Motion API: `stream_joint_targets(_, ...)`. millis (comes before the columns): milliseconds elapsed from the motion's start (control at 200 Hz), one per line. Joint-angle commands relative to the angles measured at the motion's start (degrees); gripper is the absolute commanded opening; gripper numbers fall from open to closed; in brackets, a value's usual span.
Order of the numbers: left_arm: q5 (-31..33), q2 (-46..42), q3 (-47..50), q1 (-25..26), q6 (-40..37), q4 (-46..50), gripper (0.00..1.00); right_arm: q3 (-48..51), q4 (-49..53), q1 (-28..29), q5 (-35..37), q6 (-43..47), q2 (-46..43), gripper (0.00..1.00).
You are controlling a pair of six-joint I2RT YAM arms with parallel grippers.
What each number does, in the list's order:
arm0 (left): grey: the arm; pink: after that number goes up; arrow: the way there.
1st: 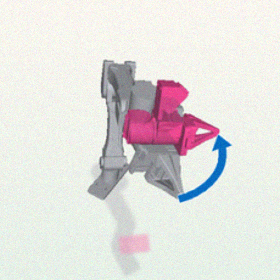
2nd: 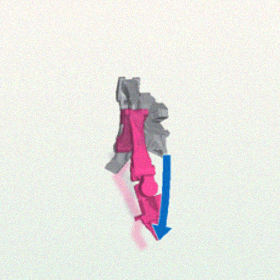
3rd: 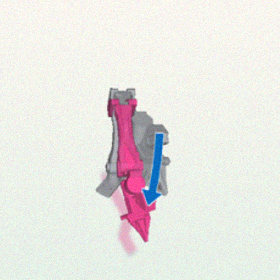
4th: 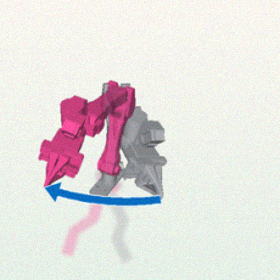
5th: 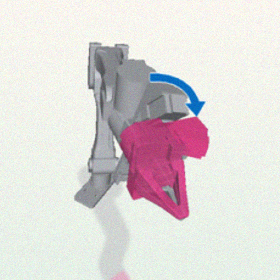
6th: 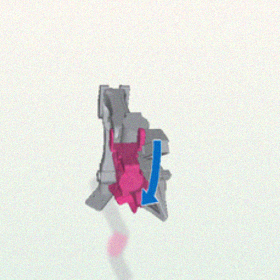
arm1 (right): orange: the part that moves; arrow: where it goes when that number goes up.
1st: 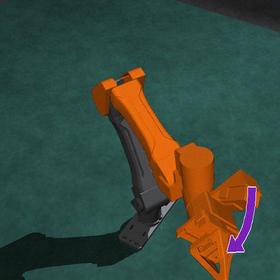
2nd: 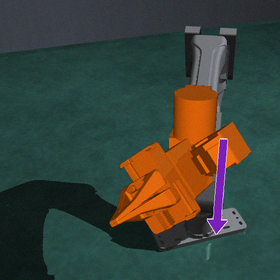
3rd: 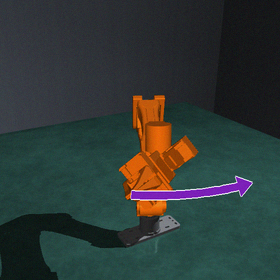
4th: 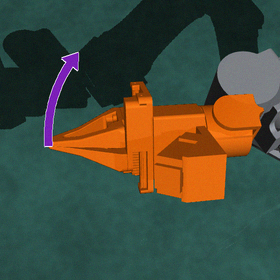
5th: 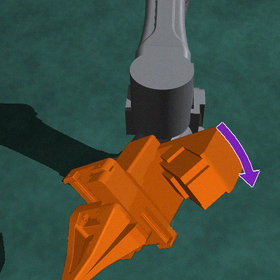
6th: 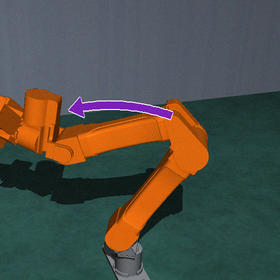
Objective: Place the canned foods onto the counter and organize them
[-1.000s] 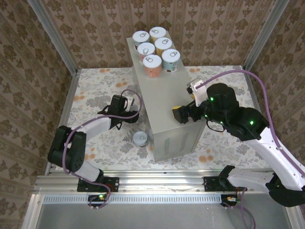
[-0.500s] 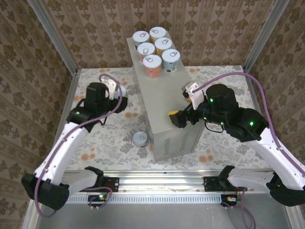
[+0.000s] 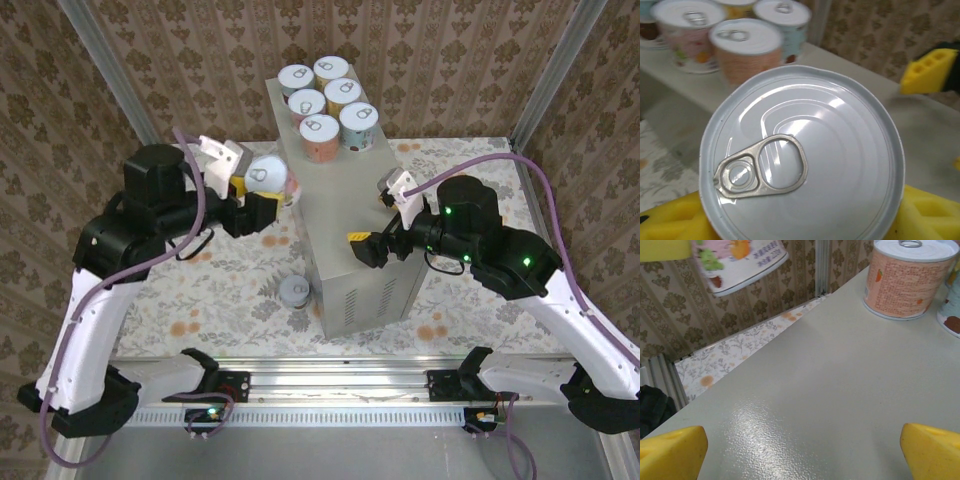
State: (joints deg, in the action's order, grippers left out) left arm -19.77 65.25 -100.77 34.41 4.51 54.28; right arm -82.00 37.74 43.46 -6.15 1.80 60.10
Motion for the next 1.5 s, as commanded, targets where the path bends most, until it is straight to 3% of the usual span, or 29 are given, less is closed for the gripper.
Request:
stream_joint_targets(0, -0.2, 3.3, -4.6, 2.5, -2.2, 1.4, 0.65, 0.8, -1.9, 0.5, 3.8, 0.8, -1.6, 1.0)
stream_joint_targets(165, 4.0, 7.9, -8.7, 7.2, -4.2, 1.9, 0.64, 1.5, -0.6, 0.5, 9.5, 0.0, -2.8, 1.0)
stream_joint_targets(445, 11.0, 15.9, -15.8, 12.7, -7.1, 3.6, 0.64, -1.2, 2.9, 0.2, 26.8, -3.8, -0.5, 1.0)
stream_joint_targets(645, 14.9, 21.4, -21.0, 14.8, -8.7, 6.1, 0.64, -0.9, 1.5, -0.2, 26.7, -4.6, 0.2, 1.0)
stream_joint_targets(910, 15.4, 25.1, -24.2, 15.3, -9.3, 6.7, 0.64, 1.0, -0.6, -0.3, 22.1, -2.5, -0.9, 1.0)
stream_joint_targets(1495, 15.3, 27.3, -24.8, 14.7, -10.2, 6.2, 0.74, 0.1, -0.3, -0.3, 24.5, -2.7, 0.8, 1.0)
